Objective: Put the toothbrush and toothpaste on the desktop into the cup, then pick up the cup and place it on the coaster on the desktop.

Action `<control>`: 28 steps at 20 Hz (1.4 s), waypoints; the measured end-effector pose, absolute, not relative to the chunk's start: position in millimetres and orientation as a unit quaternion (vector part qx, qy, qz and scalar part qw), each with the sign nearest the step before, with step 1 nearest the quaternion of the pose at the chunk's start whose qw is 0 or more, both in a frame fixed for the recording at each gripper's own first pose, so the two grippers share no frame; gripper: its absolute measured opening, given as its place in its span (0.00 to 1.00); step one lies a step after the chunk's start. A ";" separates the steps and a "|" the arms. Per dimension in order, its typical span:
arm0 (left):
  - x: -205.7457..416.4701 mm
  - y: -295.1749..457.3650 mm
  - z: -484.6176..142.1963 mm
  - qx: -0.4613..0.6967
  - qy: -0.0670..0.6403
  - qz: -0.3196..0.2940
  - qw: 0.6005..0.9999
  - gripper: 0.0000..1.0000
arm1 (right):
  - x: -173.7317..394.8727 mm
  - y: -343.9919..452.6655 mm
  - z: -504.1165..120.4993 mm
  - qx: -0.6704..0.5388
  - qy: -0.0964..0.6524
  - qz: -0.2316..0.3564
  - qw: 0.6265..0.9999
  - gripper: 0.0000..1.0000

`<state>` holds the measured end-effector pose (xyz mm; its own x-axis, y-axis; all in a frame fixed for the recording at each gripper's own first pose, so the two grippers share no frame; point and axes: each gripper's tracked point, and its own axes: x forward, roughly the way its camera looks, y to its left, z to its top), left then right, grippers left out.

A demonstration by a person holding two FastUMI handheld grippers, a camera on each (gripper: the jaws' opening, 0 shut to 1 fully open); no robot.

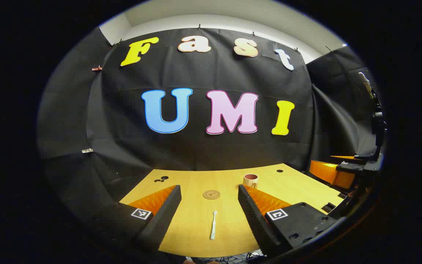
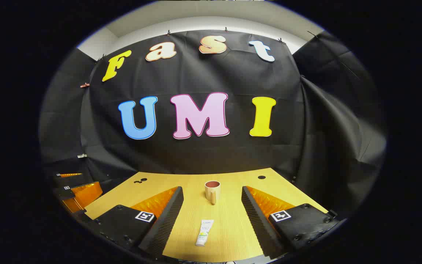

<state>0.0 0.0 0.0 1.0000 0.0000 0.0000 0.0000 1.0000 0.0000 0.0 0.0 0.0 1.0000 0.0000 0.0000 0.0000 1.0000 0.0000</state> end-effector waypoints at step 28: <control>32.4 6.5 -33.0 0.012 0.044 0.021 0.999 0.98 | 39.4 10.3 -46.0 0.013 0.072 0.024 0.997 0.96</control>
<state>32.4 6.5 -33.0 0.9952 0.0437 -0.0874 -0.0416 0.9988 0.0263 39.4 10.3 -46.0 0.9885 0.0500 -0.1424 -0.0463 0.9985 0.0291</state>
